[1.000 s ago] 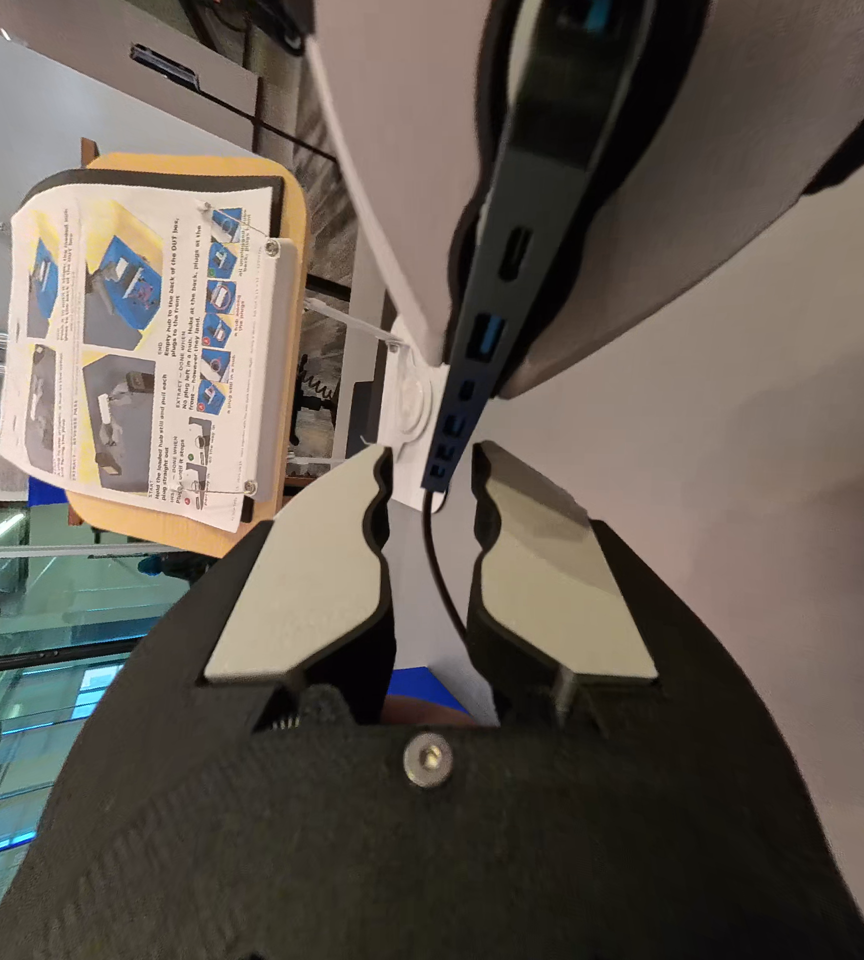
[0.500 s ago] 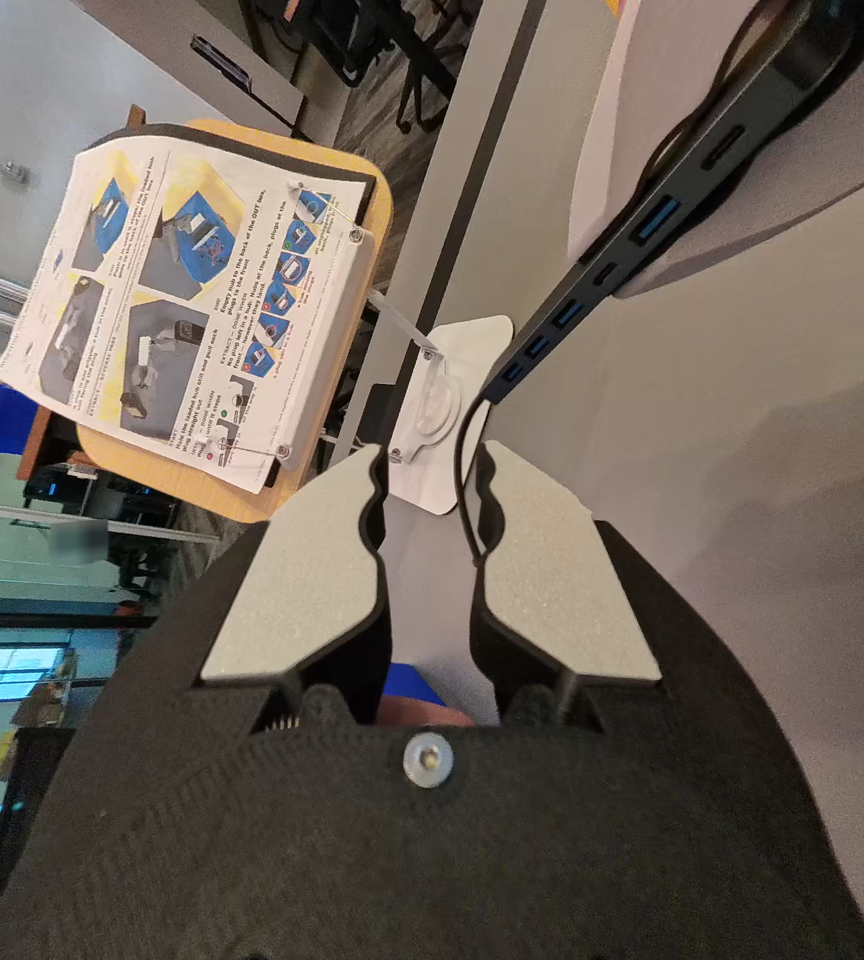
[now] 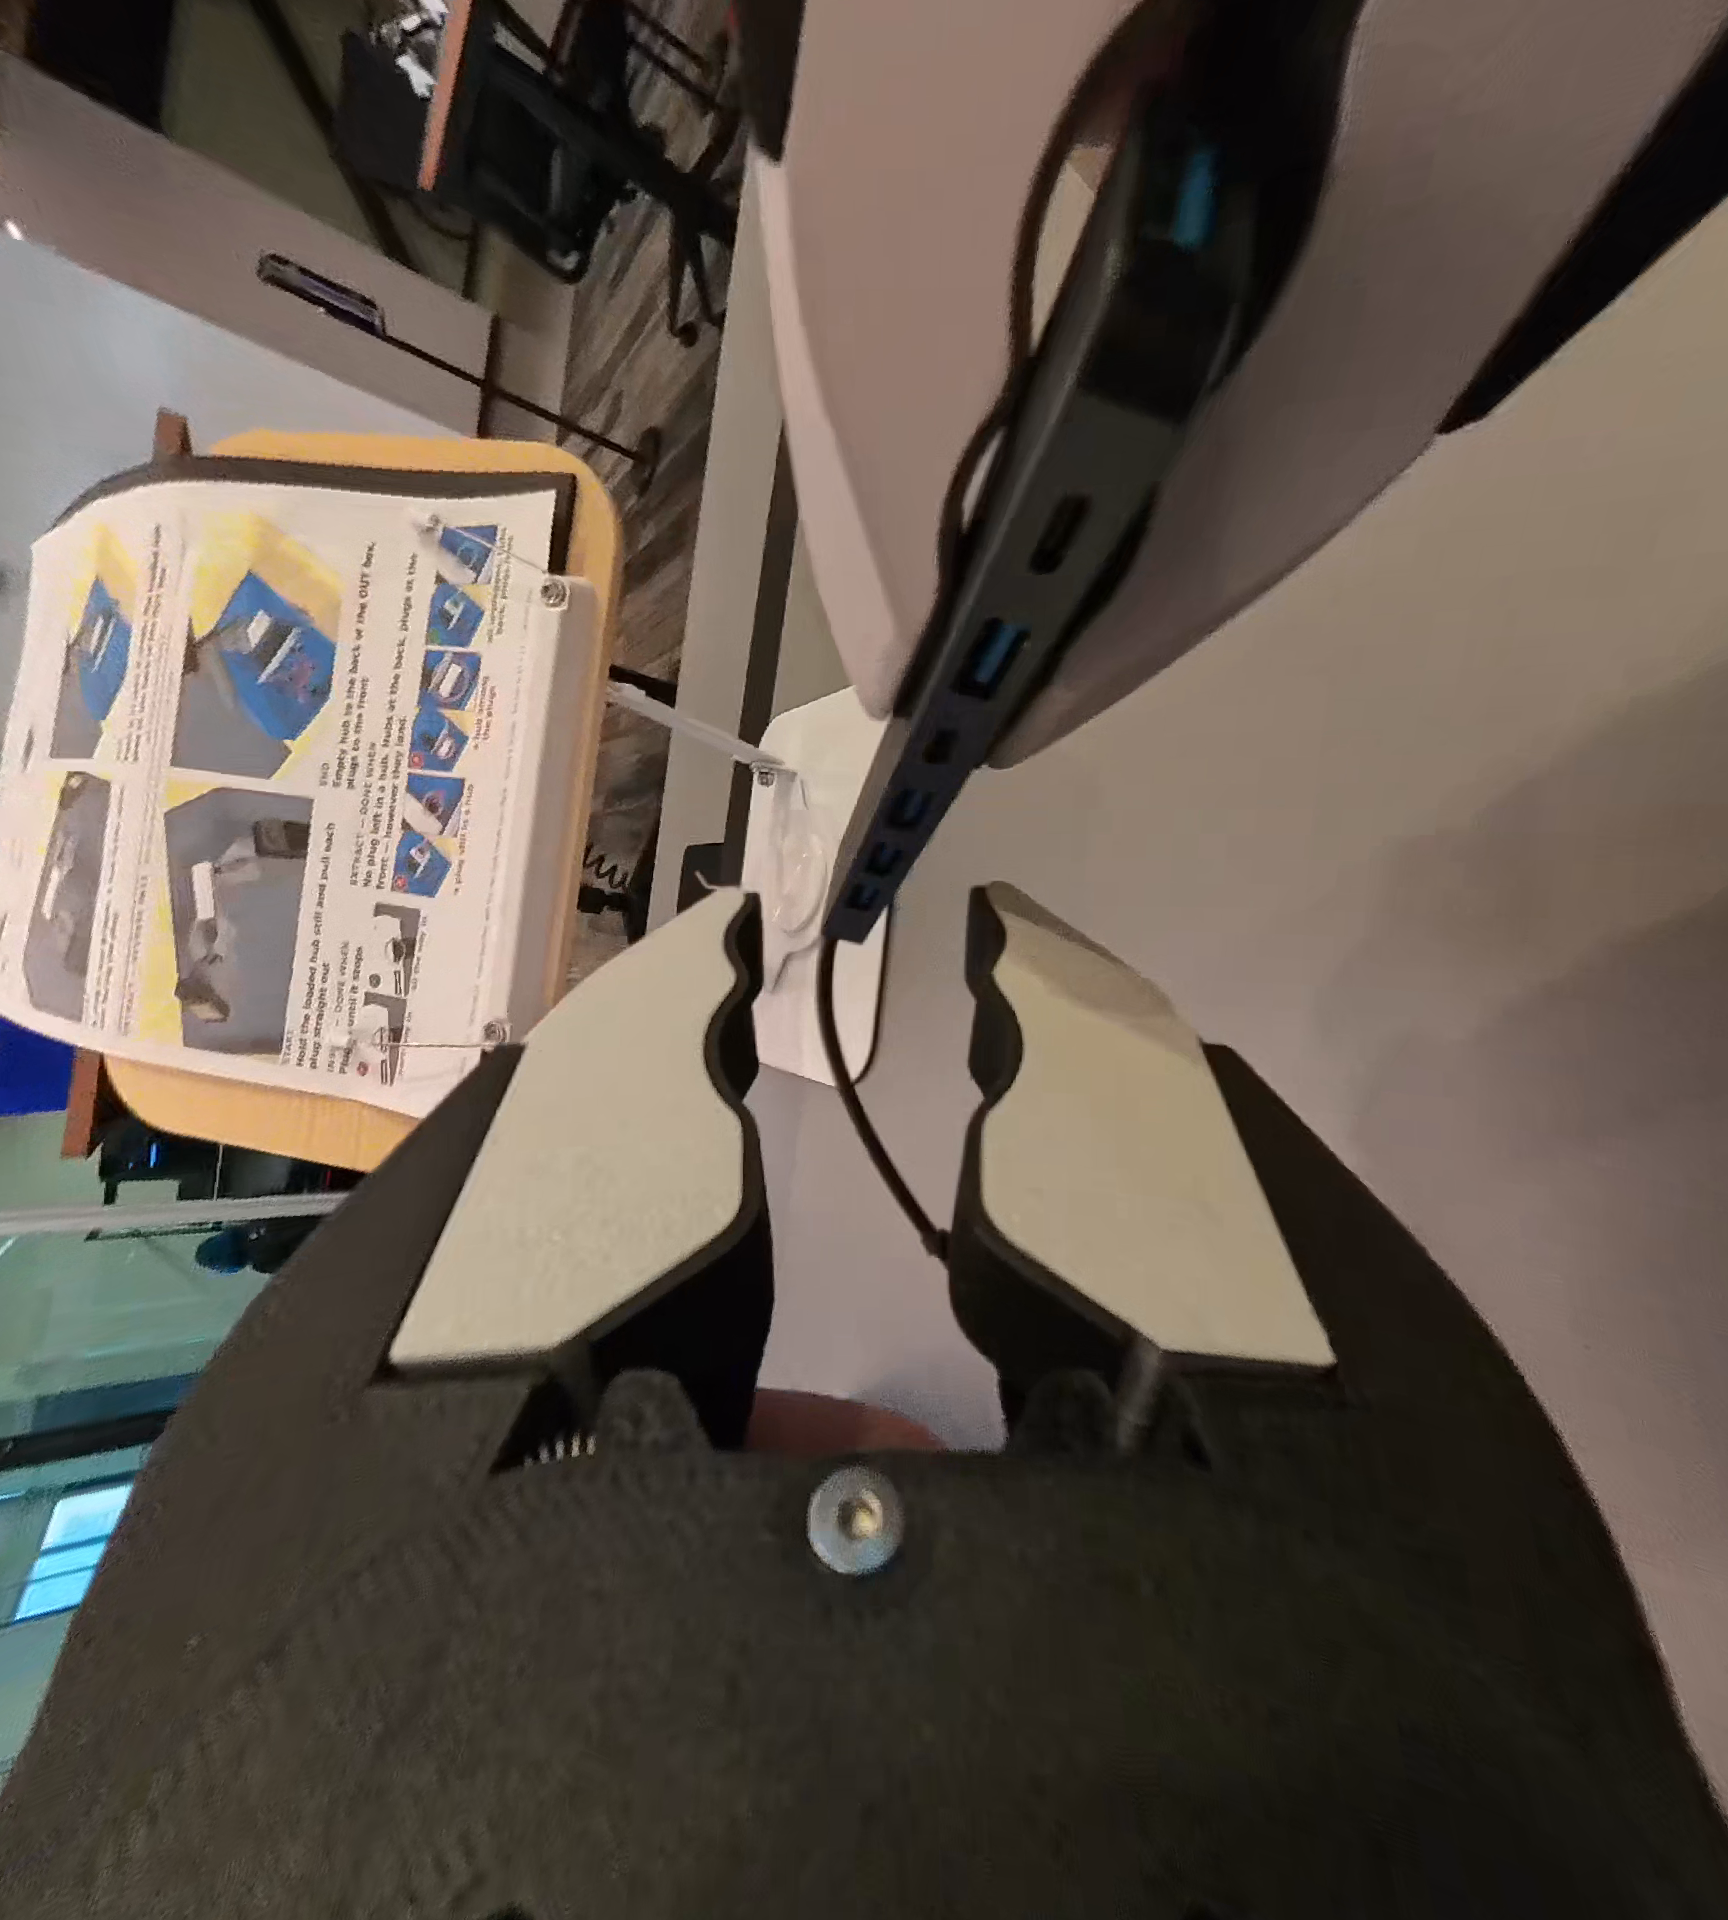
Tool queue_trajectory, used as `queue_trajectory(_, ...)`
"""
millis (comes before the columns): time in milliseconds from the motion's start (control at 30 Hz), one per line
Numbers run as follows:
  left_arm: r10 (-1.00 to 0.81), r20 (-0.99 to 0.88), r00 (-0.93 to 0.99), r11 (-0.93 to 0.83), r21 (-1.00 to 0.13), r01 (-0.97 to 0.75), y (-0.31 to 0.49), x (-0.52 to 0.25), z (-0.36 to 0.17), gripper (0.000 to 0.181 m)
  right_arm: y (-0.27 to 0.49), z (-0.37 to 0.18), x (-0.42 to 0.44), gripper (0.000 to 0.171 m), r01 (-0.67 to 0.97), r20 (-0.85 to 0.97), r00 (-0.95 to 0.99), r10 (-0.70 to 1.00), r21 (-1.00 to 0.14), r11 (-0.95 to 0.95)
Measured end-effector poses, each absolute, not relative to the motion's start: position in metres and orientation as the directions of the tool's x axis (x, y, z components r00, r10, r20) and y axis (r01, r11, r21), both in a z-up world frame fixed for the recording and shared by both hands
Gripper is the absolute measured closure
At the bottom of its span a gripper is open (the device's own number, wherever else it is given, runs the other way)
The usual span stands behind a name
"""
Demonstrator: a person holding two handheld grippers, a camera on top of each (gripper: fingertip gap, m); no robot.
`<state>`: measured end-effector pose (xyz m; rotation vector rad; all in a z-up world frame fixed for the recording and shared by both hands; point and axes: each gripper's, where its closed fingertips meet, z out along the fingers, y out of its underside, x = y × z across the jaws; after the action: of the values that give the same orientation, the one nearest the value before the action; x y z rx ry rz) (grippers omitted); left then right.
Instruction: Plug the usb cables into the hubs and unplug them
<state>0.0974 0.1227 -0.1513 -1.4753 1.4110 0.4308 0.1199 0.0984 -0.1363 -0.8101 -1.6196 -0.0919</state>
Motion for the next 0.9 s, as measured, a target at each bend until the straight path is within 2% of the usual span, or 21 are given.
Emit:
queue_trajectory(100, -0.490, -0.843, 0.222, 0.201, -0.357, -0.912, 0.126, 0.100, -0.150, 0.145, 0.091, -0.133, 0.118, 0.161, 0.510, 0.887, 0.000, 0.461, -0.397, 0.763)
queue_trajectory(200, -0.473, -0.861, 0.189, 0.223, -0.324, -0.919, 0.125, 0.108, -0.158, 0.168, 0.083, -0.132, 0.114, 0.161, 0.490, 0.883, -0.016, 0.469, -0.402, 0.773)
queue_trajectory(267, -0.429, -0.888, 0.166, 0.227, -0.285, -0.931, 0.128, 0.108, -0.158, 0.170, 0.085, -0.134, 0.114, 0.160, 0.500, 0.886, -0.018, 0.463, -0.393, 0.772)
queue_trajectory(400, -0.331, -0.924, 0.190, 0.169, -0.256, -0.952, 0.141, 0.098, -0.150, 0.170, 0.093, -0.130, 0.116, 0.149, 0.489, 0.806, 0.072, 0.588, -0.542, 0.683)
queue_trajectory(500, -0.266, -0.942, 0.206, 0.072, -0.233, -0.970, 0.152, 0.081, -0.148, 0.170, 0.098, -0.134, 0.117, 0.124, 0.459, 0.617, 0.157, 0.771, -0.737, 0.496)
queue_trajectory(600, -0.210, -0.959, 0.190, -0.008, -0.192, -0.981, 0.160, 0.069, -0.145, 0.170, 0.098, -0.139, 0.110, 0.118, 0.417, 0.443, 0.216, 0.870, -0.848, 0.328)
queue_trajectory(633, -0.195, -0.965, 0.176, -0.021, -0.176, -0.984, 0.161, 0.067, -0.144, 0.170, 0.098, -0.140, 0.109, 0.117, 0.411, 0.417, 0.226, 0.880, -0.860, 0.302)
queue_trajectory(700, -0.192, -0.965, 0.176, -0.024, -0.174, -0.984, 0.162, 0.066, -0.145, 0.170, 0.104, -0.140, 0.109, 0.128, 0.388, 0.343, 0.276, 0.898, -0.894, 0.223)
queue_trajectory(800, -0.154, -0.978, 0.137, -0.048, -0.131, -0.990, 0.164, 0.063, -0.144, 0.170, 0.116, -0.141, 0.112, 0.125, 0.345, 0.226, 0.355, 0.907, -0.933, 0.097)
queue_trajectory(900, -0.137, -0.980, 0.147, -0.062, -0.140, -0.988, 0.165, 0.061, -0.142, 0.170, 0.115, -0.142, 0.110, 0.126, 0.281, 0.089, 0.354, 0.931, -0.959, -0.015)
